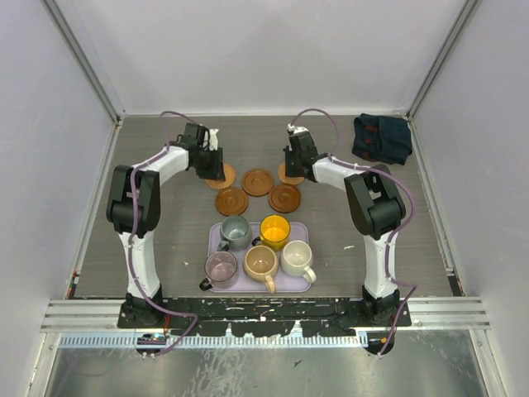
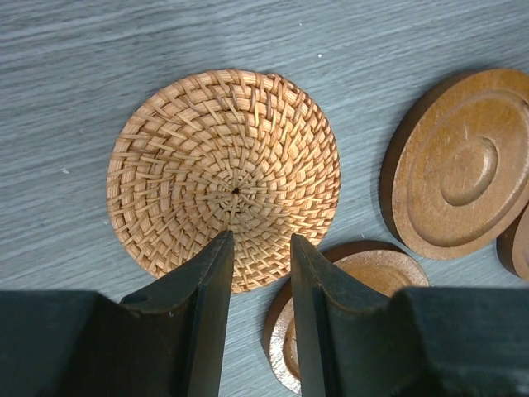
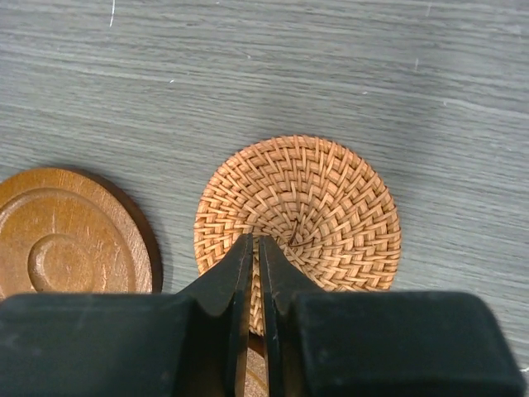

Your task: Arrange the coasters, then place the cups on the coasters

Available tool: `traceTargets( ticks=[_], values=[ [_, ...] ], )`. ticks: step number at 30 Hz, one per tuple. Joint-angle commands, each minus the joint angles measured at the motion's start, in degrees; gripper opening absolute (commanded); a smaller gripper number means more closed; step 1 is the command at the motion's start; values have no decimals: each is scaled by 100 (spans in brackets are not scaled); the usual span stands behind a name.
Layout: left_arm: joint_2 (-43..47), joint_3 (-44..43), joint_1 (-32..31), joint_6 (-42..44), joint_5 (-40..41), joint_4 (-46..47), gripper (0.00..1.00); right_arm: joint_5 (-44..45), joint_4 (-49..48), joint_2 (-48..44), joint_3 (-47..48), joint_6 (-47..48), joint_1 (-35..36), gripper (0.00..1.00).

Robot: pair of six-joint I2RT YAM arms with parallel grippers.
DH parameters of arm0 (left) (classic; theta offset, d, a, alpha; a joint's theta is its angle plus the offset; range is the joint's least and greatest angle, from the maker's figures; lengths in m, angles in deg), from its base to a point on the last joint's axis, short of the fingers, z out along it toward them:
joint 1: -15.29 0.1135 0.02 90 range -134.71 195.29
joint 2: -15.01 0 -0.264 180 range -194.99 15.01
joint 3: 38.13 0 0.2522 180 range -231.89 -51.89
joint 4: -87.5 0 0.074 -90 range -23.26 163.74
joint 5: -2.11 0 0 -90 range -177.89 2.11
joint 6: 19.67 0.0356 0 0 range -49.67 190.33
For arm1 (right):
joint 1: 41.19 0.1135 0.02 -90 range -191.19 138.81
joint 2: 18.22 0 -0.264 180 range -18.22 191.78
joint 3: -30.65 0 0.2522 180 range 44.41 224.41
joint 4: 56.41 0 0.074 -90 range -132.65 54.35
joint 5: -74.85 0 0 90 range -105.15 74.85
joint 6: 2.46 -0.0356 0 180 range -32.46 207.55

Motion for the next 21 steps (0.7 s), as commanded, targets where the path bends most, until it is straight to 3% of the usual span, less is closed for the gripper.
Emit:
traceTargets(
  ticks=[1, 21],
  values=[
    [-206, -416, 22, 56, 502, -661, 36, -176, 255, 31, 92, -340, -327, 14],
    [-583, -1297, 1436, -557, -129, -770, 42, -144, 679, 61, 576, -388, -1340, 14]
  ],
)
